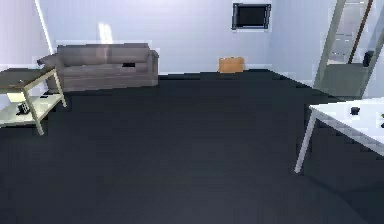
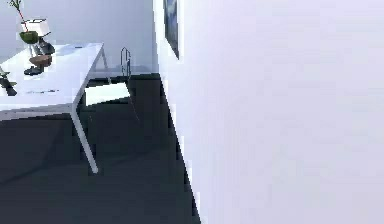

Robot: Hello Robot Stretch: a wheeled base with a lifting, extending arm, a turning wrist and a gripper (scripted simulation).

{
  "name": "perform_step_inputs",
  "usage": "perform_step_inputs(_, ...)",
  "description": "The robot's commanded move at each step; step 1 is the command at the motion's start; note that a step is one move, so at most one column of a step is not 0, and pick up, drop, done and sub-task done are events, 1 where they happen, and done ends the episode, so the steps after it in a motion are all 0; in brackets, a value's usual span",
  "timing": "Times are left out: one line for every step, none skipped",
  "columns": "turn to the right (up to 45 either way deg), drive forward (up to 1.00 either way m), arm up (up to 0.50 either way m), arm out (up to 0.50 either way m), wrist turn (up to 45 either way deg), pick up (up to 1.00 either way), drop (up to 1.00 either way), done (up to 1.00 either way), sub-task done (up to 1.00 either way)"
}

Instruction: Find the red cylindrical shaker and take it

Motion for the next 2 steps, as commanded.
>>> perform_step_inputs(-12.0,0.00,0.00,0.00,0.0,0.00,0.00,0.00,0.00)
perform_step_inputs(0.0,0.30,0.00,0.00,0.0,0.00,0.00,0.00,0.00)
